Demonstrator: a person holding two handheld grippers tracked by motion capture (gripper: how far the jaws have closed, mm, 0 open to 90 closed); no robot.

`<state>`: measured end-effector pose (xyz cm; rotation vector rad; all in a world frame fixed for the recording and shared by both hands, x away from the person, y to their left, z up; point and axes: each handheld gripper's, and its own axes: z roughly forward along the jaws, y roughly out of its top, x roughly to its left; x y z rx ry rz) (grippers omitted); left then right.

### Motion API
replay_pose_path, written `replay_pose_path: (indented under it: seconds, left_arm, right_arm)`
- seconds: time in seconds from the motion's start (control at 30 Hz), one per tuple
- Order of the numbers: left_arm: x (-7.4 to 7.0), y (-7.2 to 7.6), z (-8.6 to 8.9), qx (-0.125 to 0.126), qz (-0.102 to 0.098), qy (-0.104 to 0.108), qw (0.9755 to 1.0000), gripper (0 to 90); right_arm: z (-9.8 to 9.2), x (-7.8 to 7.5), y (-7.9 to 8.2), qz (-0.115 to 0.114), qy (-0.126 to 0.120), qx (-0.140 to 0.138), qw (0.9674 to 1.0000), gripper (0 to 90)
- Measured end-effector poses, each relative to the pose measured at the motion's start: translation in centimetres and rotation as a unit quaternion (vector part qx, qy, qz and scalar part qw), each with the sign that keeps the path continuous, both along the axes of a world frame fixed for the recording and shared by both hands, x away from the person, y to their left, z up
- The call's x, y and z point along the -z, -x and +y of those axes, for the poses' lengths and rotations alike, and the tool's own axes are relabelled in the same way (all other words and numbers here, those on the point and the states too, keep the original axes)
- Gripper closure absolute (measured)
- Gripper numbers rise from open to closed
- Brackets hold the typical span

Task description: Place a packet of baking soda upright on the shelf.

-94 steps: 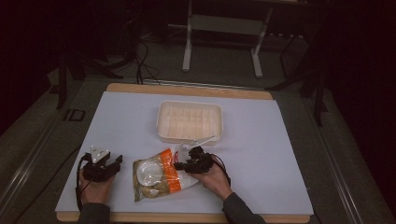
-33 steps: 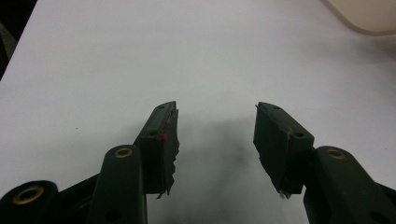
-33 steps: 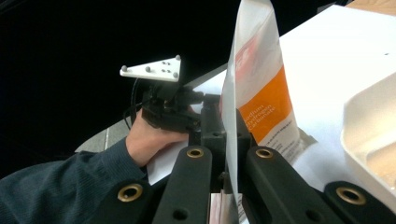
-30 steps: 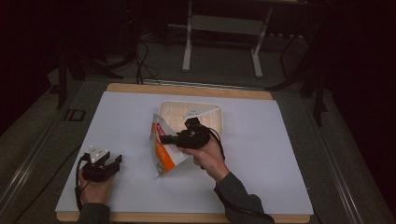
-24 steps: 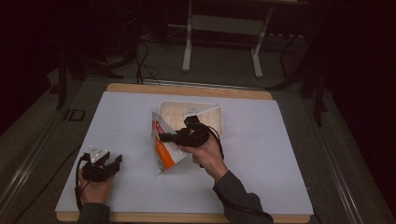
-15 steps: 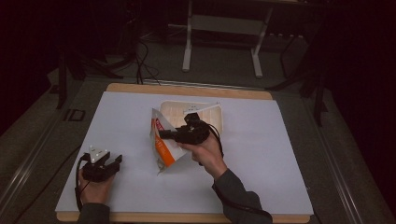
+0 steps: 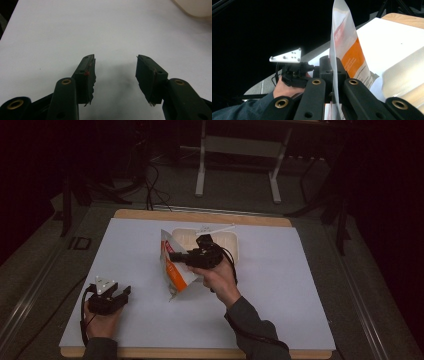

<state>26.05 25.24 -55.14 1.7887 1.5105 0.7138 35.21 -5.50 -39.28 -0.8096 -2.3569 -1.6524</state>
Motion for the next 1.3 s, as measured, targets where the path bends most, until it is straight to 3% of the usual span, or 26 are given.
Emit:
replay_pose_path:
  seconds: [0.63,1.3]
  left_arm:
    - [0.0,0.0,0.0,0.001,0.001,0.0,1.0,49.5]
    - [0.0,0.0,0.0,0.003,0.001,-0.001,1.0,49.4]
  right_arm:
    - [-0.6,-1.3,-1.3,-0.007,-0.017,0.045,0.9988,90.0]
    - [-2.0,-3.3,-1.5,-0.025,-0.041,0.065,0.9967,90.0]
